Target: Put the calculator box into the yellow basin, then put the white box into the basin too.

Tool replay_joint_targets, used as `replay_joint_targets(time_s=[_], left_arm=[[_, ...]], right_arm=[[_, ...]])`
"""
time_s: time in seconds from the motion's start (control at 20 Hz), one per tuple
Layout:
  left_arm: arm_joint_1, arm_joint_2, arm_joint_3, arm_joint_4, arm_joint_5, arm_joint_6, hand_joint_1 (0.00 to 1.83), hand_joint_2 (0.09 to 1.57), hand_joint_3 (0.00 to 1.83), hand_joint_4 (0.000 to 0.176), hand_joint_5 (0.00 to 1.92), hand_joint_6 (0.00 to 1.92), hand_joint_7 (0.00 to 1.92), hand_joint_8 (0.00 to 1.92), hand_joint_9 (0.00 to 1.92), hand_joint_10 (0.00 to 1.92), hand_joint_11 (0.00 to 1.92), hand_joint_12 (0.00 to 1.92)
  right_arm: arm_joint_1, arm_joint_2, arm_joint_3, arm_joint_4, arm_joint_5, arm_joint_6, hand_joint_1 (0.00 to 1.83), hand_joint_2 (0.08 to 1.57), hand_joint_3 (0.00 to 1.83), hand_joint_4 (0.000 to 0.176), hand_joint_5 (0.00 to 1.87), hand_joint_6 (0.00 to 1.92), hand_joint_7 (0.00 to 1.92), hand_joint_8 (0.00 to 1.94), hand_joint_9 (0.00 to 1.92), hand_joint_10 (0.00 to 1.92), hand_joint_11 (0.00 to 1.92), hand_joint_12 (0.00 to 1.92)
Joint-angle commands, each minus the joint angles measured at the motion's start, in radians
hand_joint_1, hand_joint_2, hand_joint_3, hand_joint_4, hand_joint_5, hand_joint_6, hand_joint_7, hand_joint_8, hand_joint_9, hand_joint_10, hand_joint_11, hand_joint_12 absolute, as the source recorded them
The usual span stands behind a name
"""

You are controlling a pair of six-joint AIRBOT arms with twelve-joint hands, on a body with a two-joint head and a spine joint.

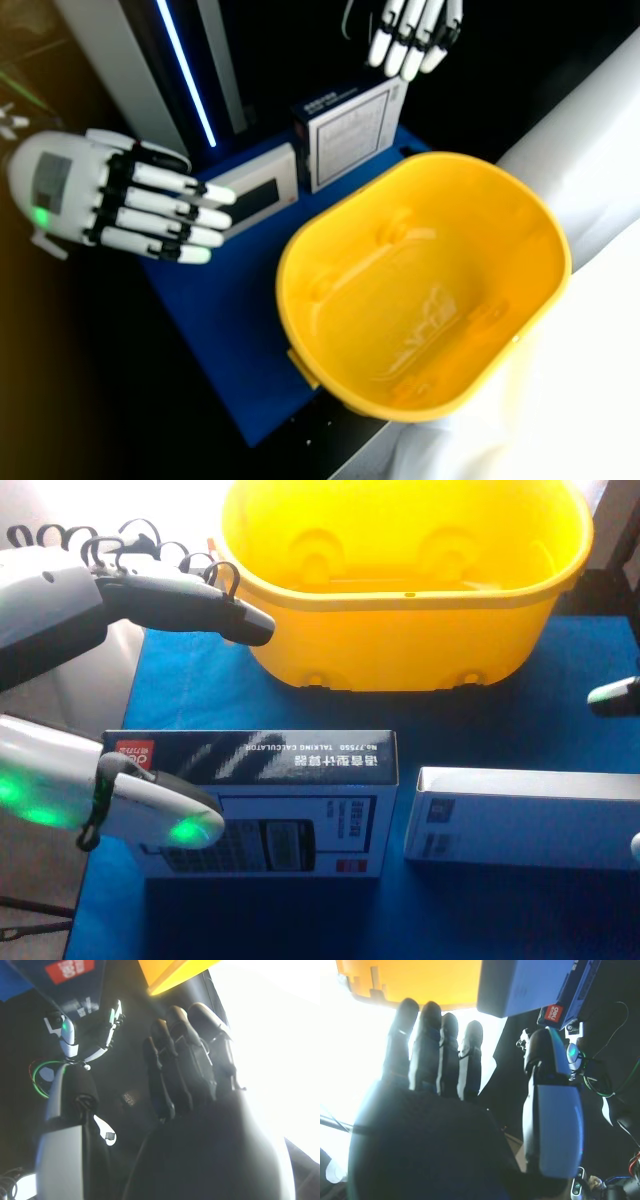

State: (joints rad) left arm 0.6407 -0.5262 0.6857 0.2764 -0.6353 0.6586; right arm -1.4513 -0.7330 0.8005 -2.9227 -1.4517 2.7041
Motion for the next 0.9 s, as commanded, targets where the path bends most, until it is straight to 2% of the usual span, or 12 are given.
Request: replay_joint_targets(time_s=[0.0,0.05,0.1,0.25,0.35,0.4,0.5,0.55,0.6,0.7,0.75,0.85], left_arm=[[-0.011,-0.007,0.003,-0.024,-0.101,0.002,0.60,0.76,0.01,0.008,0.52,0.03,0.49,0.08,0.29,0.50,0.00,1.40],[-0.011,-0.015,0.007,-0.031,-0.089,0.015,0.62,0.77,0.01,0.009,0.52,0.03,0.47,0.06,0.28,0.48,0.00,1.33],[-0.011,-0.019,0.008,-0.033,-0.082,0.020,0.62,0.79,0.00,0.029,0.48,0.01,0.42,0.02,0.28,0.37,0.00,1.24],[-0.007,-0.060,0.032,-0.048,-0.042,0.037,0.55,0.82,0.00,0.034,0.44,0.00,0.39,0.00,0.33,0.18,0.00,1.21],[0.006,-0.095,0.057,-0.064,-0.018,0.040,0.59,0.80,0.00,0.013,0.45,0.01,0.41,0.01,0.34,0.16,0.00,1.23],[0.022,-0.116,0.073,-0.084,-0.008,0.047,0.62,0.79,0.00,0.010,0.46,0.01,0.42,0.01,0.34,0.16,0.00,1.22],[0.054,-0.136,0.088,-0.114,-0.001,0.056,0.63,0.80,0.00,0.019,0.48,0.01,0.43,0.01,0.35,0.16,0.00,1.23],[0.078,-0.145,0.094,-0.131,-0.001,0.056,0.64,0.80,0.00,0.034,0.48,0.01,0.44,0.01,0.35,0.16,0.00,1.23],[0.098,-0.154,0.101,-0.146,-0.001,0.056,0.64,0.81,0.00,0.027,0.48,0.01,0.45,0.02,0.37,0.16,0.00,1.26],[0.121,-0.168,0.110,-0.161,0.006,0.056,0.63,0.83,0.01,0.017,0.50,0.02,0.45,0.01,0.35,0.16,0.00,1.24],[0.125,-0.179,0.117,-0.165,0.017,0.056,0.63,0.82,0.00,0.000,0.54,0.03,0.48,0.02,0.37,0.17,0.00,1.30],[0.127,-0.199,0.132,-0.165,0.047,0.056,0.63,0.83,0.00,0.000,0.59,0.04,0.52,0.03,0.41,0.21,0.00,1.38]], right_arm=[[0.003,-0.002,0.004,-0.001,-0.121,0.010,0.63,0.79,0.01,0.000,0.57,0.11,0.59,0.16,0.45,0.43,0.10,1.26],[0.003,-0.004,0.006,0.002,-0.121,0.010,0.62,0.79,0.00,0.000,0.58,0.09,0.60,0.14,0.46,0.43,0.10,1.27],[0.003,-0.005,0.007,0.004,-0.121,0.010,0.62,0.79,0.00,0.000,0.59,0.08,0.61,0.13,0.46,0.45,0.10,1.30],[0.002,-0.020,0.018,0.015,-0.116,0.010,0.62,0.77,0.00,0.000,0.60,0.08,0.62,0.13,0.46,0.46,0.10,1.30],[0.002,-0.033,0.031,0.030,-0.102,0.010,0.65,0.76,0.00,0.000,0.61,0.06,0.62,0.11,0.45,0.44,0.09,1.27],[0.007,-0.044,0.041,0.038,-0.080,0.010,0.66,0.75,0.00,0.000,0.63,0.07,0.64,0.12,0.47,0.45,0.11,1.27],[0.028,-0.067,0.060,0.039,-0.030,0.010,0.65,0.75,0.00,0.000,0.64,0.06,0.65,0.11,0.45,0.51,0.10,1.32],[0.037,-0.080,0.068,0.038,-0.013,0.010,0.62,0.76,0.00,0.000,0.65,0.05,0.67,0.13,0.44,0.62,0.11,1.36],[0.045,-0.091,0.073,0.037,0.004,0.010,0.59,0.76,0.00,0.000,0.65,0.04,0.67,0.13,0.43,0.64,0.11,1.37],[0.047,-0.100,0.077,0.036,0.019,0.010,0.67,0.75,0.00,0.000,0.64,0.03,0.66,0.11,0.40,0.64,0.09,1.37],[0.047,-0.105,0.079,0.034,0.026,0.010,0.70,0.76,0.00,0.000,0.63,0.02,0.64,0.11,0.39,0.63,0.08,1.35],[0.048,-0.116,0.084,0.030,0.033,0.010,0.78,0.78,0.01,0.000,0.63,0.03,0.65,0.11,0.41,0.64,0.08,1.35]])
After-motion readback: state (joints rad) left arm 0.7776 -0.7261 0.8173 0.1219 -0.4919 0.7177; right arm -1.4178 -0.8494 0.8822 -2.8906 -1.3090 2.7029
